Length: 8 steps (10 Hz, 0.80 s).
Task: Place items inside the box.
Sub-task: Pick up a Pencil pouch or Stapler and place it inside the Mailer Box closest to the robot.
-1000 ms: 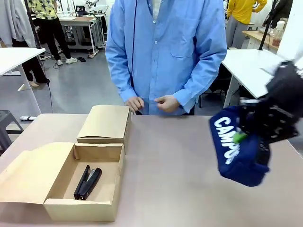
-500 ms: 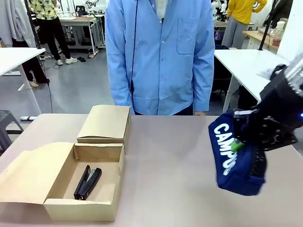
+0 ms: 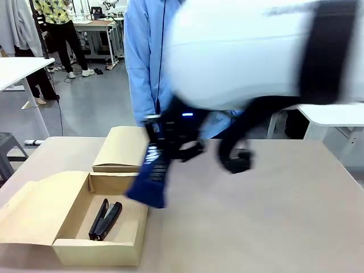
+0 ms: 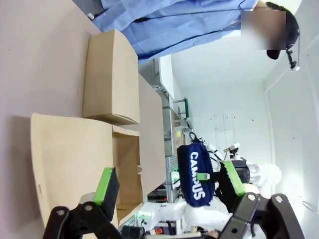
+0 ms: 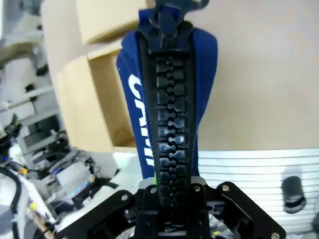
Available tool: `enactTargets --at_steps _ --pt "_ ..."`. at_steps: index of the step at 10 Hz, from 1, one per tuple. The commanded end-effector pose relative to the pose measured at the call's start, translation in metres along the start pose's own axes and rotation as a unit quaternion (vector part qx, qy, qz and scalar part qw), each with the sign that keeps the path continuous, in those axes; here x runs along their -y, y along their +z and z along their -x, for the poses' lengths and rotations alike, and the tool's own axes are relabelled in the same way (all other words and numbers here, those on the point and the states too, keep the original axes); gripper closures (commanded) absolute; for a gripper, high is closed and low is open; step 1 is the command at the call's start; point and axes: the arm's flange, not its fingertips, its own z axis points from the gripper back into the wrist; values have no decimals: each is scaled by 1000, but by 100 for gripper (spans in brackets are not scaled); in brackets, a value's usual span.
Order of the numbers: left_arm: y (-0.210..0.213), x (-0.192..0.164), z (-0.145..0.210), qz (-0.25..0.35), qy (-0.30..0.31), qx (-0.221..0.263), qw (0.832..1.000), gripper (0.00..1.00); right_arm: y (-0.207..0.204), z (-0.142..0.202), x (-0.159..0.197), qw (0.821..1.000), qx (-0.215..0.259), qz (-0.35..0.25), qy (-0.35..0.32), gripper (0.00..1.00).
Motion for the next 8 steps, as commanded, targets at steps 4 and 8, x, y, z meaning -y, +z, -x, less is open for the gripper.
enactTargets --at_steps 4,8 --pt "1 1 2 7 -10 3 1000 0 -21 9 -30 1000 -9 11 0 93" --pt "1 1 2 7 -10 3 1000 0 -69 9 -71 997 -11 65 34 93"
